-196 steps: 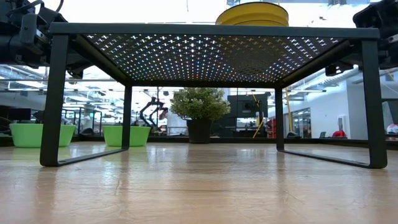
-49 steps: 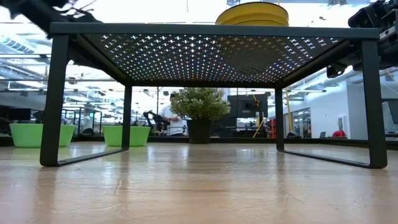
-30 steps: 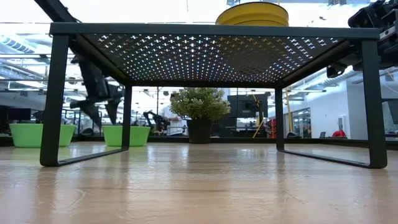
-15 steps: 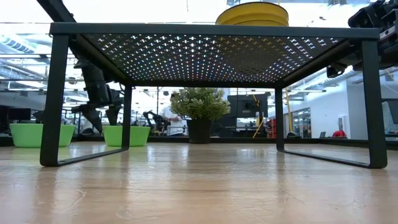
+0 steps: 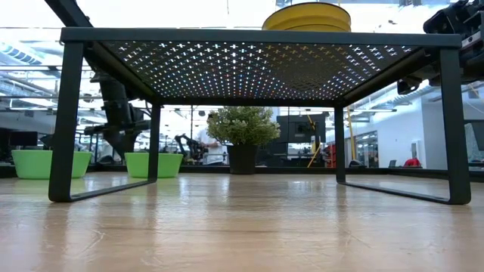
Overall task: Pick & Place Mini bowls
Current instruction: Put the top green bowl on the shelf
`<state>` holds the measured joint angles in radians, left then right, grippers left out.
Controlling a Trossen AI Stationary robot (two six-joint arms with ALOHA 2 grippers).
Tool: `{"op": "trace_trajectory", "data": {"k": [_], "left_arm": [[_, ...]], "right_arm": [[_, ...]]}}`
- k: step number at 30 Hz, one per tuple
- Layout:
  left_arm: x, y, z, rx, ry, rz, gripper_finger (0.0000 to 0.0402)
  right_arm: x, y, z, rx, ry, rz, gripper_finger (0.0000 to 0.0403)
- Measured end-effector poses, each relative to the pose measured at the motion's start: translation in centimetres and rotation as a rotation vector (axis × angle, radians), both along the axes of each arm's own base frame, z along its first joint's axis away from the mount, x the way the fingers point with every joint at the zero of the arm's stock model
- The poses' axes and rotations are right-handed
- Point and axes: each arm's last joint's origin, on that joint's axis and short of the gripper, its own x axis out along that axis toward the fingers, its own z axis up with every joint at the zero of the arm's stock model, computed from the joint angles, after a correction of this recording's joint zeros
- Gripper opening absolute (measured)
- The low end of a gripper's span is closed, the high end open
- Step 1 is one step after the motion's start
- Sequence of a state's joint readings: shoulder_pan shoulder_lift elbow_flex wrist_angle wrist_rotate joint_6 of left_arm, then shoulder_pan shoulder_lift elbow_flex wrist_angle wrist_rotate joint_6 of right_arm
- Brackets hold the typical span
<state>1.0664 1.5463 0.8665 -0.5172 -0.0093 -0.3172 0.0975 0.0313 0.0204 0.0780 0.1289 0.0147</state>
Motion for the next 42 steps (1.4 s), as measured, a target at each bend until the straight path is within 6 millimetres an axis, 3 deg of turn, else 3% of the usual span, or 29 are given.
{"op": "trace_trajectory", "data": {"k": [7, 16, 23, 28, 36, 42], "left_arm": [[0.0, 0.1, 0.0, 0.008, -0.004, -0.002, 0.0009], [0.1, 0.2, 0.3, 0.044, -0.002, -0.051, 0.0008], [0.0, -0.6, 3.6, 0.189, -0.066, -0.078, 0.0010], [-0.2, -2.8, 7.5, 0.305, -0.185, -0.134, 0.0010], [-0.4, -8.4, 13.8, 0.495, -0.503, -0.339, 0.0008], [-0.5, -12.9, 16.8, 0.563, -0.722, -0.577, 0.0005]], "right_arm": [[0.0, 0.0, 0.0, 0.000, 0.000, 0.000, 0.0000], [0.0, 0.0, 0.0, 0.000, 0.000, 0.000, 0.0000], [0.0, 0.0, 0.0, 0.000, 0.000, 0.000, 0.0000], [0.0, 0.0, 0.0, 0.000, 0.000, 0.000, 0.0000], [0.0, 0.0, 0.0, 0.000, 0.000, 0.000, 0.0000], [0.0, 0.0, 0.0, 0.000, 0.000, 0.000, 0.0000]]}}
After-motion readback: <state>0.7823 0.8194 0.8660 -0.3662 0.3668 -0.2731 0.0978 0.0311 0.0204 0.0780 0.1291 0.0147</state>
